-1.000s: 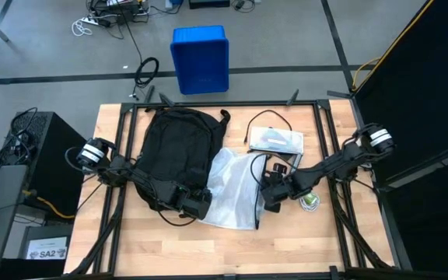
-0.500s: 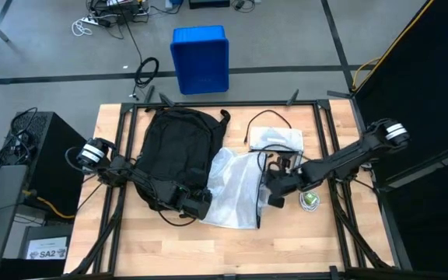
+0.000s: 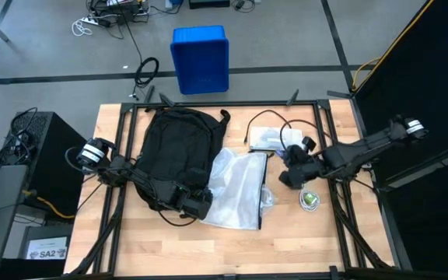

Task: Unpack backpack
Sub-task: Remove the chocolate bar from the zip bag, then remove the earphones pack from the zip bag

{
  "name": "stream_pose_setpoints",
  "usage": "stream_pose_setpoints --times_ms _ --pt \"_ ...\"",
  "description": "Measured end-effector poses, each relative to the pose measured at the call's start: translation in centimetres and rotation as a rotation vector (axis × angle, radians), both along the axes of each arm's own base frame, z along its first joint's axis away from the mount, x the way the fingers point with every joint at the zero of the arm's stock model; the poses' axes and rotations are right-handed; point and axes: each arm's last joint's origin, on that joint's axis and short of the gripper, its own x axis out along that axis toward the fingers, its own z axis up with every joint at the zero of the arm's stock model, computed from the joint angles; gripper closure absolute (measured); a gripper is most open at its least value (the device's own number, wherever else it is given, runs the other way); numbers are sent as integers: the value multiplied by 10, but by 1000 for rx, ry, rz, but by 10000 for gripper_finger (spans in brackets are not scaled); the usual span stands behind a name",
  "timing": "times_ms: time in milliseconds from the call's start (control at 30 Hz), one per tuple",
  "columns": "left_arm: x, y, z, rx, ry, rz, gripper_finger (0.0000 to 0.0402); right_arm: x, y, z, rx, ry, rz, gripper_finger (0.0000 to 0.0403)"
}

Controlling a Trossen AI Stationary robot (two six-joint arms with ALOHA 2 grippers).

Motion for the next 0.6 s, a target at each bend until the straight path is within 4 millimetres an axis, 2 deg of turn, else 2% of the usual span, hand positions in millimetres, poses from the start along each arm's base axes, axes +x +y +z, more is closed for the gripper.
stream_pose_setpoints --times_ms 133,300,467,600 --pt "1 0 0 -3 -7 -1 402 2 -15 -13 -34 113 -13 389" --pt "1 0 0 -9 -3 -5 402 3 -26 -17 -5 209 8 327" --pt "1 0 0 -9 -3 -5 402 7 -24 -11 108 193 55 252" --pt "1 0 0 -9 -3 -5 402 17 -7 -10 252 92 202 206"
